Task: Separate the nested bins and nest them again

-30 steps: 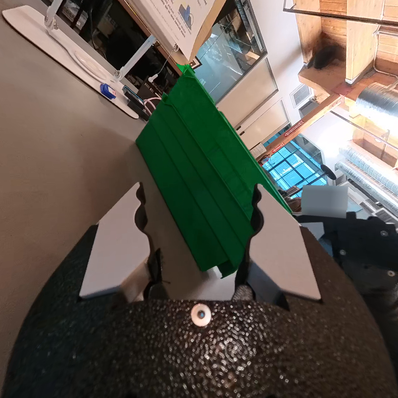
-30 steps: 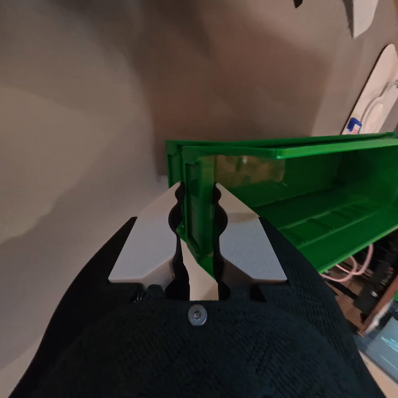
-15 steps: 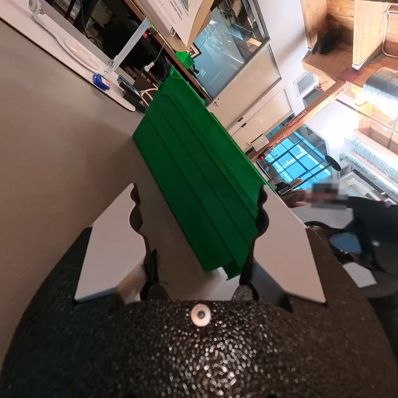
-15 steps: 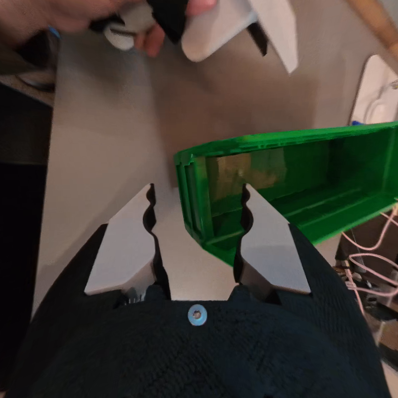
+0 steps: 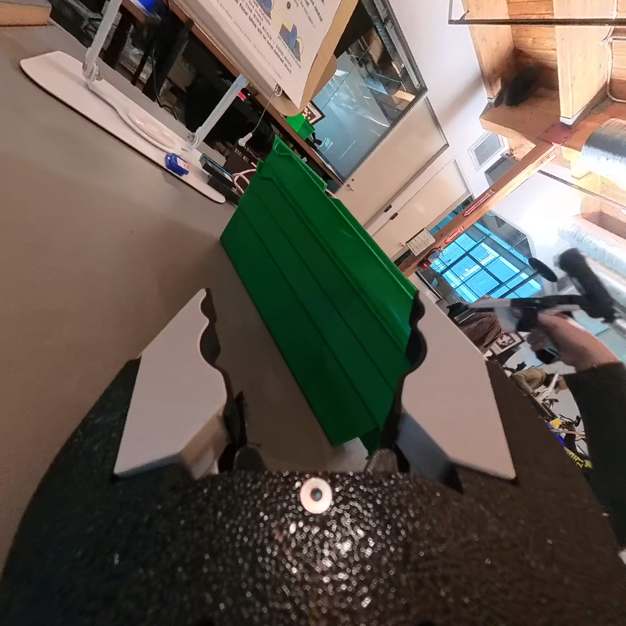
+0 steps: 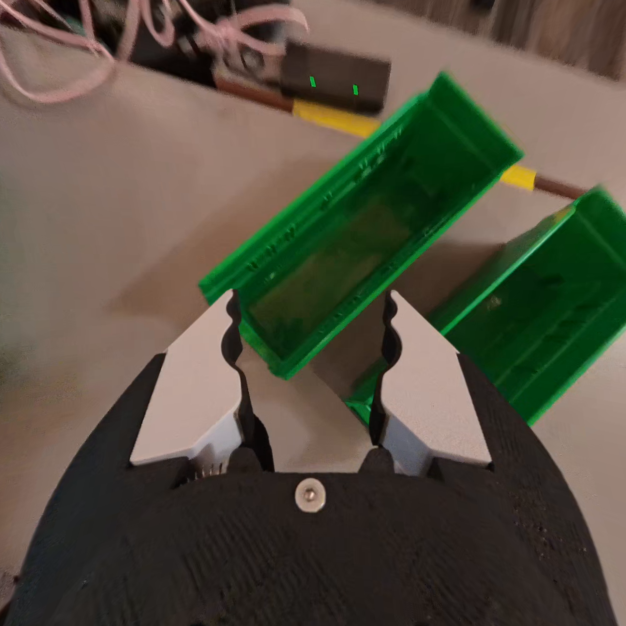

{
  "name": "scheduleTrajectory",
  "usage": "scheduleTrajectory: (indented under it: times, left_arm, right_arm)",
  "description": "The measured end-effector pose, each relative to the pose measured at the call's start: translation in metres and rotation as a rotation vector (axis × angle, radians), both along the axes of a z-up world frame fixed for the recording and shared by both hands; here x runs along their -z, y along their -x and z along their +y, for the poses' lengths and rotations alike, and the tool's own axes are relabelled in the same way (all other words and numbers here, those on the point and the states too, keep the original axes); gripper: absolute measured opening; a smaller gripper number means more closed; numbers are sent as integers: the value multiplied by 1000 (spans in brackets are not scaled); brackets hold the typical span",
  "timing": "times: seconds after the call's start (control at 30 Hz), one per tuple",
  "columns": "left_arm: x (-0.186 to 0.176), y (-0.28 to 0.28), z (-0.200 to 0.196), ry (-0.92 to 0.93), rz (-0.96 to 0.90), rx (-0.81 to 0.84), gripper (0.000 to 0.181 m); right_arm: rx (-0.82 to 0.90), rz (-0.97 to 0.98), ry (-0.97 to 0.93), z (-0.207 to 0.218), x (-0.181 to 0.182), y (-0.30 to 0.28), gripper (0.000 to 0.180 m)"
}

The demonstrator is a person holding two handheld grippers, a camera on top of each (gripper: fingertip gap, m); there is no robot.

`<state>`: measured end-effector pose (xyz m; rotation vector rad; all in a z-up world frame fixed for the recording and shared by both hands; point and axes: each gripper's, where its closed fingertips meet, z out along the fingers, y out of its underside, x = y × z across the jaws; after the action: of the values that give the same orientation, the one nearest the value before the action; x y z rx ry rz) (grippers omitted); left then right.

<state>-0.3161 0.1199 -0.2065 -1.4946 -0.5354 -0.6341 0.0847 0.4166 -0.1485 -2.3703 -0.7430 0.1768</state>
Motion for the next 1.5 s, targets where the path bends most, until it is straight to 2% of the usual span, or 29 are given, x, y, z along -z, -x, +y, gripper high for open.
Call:
scheduleTrajectory:
  times: [0.03, 0.07, 0.1, 0.27, 0.33, 0.43, 0.53, 0.6, 0.73, 0.8, 0.87, 0.9, 0.97, 1.03, 1.2, 1.23, 1.33, 1.5]
  left_arm:
    - [1, -1, 1, 6, 2, 1, 112]
    - [2, -1, 2, 11, 5, 2, 112]
    - [3, -1, 2, 16, 9, 2, 112]
    - [10, 6, 2, 60, 37, -40, 116]
    - [15, 22, -4, 98, 57, -141, 124]
    - [4, 33, -12, 35, 47, -201, 121]
    - [0, 24, -8, -6, -5, -122, 113]
    - [13, 27, -4, 64, -20, -154, 127]
    - [21, 16, 5, 127, 3, -124, 128]
    - [30, 3, 12, 199, 34, -74, 126]
    - [53, -5, 15, 356, 115, -54, 122]
    - [64, -8, 16, 435, 176, -39, 120]
    - [69, -19, 18, 479, 221, -7, 110]
    - [68, -29, 21, 466, 203, 41, 103]
    - [55, -62, 32, 382, 190, 175, 107]
    - [53, -68, 34, 374, 201, 196, 115]
    - [49, -59, 34, 361, 232, 149, 120]
    - [36, -28, 21, 284, 187, 48, 117]
  right_arm:
    - [13, -56, 56, 9, 15, -8, 80]
    - [25, -122, 98, 17, 29, -17, 62]
    - [40, -171, 132, 23, 42, -23, 53]
    - [167, -223, 330, 36, 95, -35, 52]
    - [237, -199, 397, 36, 106, -40, 36]
    - [213, -201, 382, 42, 98, -39, 3]
    - [69, -184, 371, 32, 78, -20, 2]
    - [17, -169, 415, 17, 66, -7, 3]
    - [-58, -104, 387, -2, 24, 25, 1]
    - [-118, 32, 383, -17, -5, 57, 2]
    - [-194, 131, 368, -35, -31, 89, 1]
    - [-229, 148, 362, -46, -41, 102, 1]
    - [-315, 129, 338, -70, -53, 126, 1]
    - [-404, 102, 340, -97, -58, 148, 1]
    - [-498, 117, 349, -134, -60, 197, 1]
    - [-494, 115, 340, -135, -59, 205, 1]
    - [-474, 100, 337, -140, -47, 225, 0]
    - [-452, 112, 419, -154, -24, 249, 1]
